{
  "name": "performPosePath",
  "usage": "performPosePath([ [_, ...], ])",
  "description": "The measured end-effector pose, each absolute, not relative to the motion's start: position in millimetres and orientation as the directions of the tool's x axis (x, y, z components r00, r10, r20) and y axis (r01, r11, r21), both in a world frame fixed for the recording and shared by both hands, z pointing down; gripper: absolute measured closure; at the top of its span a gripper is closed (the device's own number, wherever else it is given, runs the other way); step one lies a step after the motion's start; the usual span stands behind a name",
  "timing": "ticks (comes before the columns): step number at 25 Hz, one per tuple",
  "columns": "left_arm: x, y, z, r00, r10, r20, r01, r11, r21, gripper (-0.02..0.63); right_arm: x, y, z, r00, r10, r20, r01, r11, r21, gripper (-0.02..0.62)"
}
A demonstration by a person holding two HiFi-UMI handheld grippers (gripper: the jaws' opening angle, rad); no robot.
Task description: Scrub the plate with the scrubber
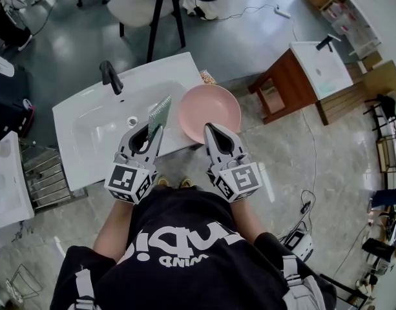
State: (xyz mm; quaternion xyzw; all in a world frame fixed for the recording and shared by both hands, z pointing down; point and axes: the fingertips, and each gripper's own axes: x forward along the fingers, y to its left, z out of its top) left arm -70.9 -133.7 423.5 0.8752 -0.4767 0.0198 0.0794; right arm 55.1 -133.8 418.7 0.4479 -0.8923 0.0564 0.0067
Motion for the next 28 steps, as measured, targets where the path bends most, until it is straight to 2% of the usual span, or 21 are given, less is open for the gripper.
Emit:
performPosePath([
  [28,-72.8,-133.8,432.7,0.528,-0.835,0.157,-0.849,-0.516,0.113,0.520,58.6,-140.4,417.7,-0.590,-0.804,0.066,-0.807,0.588,-0.059,0.577],
])
